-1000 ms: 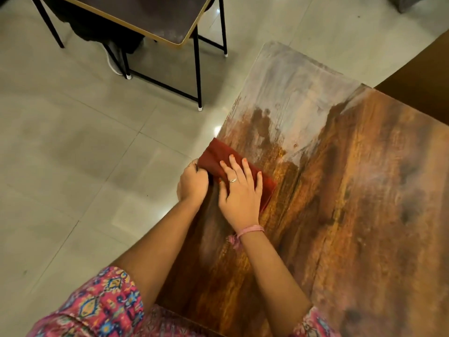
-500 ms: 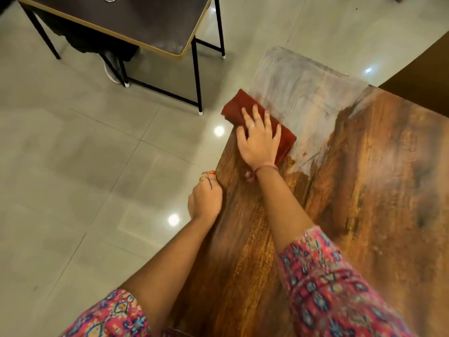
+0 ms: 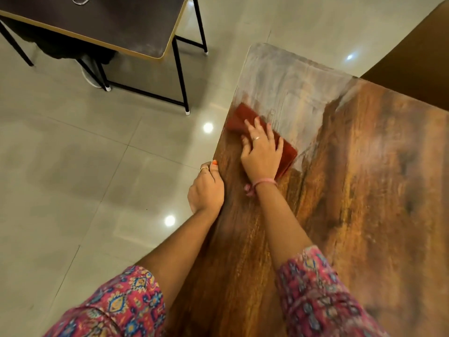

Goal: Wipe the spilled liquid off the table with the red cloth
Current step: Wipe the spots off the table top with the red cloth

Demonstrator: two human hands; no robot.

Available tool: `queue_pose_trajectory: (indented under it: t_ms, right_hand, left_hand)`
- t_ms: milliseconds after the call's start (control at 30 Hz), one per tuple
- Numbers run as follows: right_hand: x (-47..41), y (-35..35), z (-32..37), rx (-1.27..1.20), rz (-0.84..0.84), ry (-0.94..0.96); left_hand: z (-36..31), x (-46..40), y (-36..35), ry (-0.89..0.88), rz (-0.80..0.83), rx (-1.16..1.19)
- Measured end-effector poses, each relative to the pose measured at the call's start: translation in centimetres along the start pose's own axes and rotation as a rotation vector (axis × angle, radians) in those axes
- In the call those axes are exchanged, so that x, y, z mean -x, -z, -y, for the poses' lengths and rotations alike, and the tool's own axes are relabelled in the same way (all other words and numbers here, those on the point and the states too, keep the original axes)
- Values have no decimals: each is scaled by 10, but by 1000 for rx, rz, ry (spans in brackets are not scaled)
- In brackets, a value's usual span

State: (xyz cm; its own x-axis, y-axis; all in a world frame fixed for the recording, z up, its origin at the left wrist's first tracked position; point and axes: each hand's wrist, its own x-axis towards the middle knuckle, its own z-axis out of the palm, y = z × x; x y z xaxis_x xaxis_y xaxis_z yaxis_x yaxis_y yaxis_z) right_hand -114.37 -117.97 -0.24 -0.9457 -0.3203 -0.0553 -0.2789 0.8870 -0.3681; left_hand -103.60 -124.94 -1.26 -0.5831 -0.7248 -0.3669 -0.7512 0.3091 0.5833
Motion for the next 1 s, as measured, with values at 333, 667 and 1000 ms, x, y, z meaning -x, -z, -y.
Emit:
queue_pose_trajectory:
  t_ms: [333, 667, 1000]
  right_hand:
    - [116, -1, -20, 66, 70, 128]
    - [-11, 50, -106, -46, -86, -444]
    - [30, 39, -95, 88, 182, 310]
  left_hand:
    - [-4, 6, -4, -87, -72, -90]
    - [4, 2, -8, -140, -56, -120]
    - [0, 1, -10, -132, -63, -147]
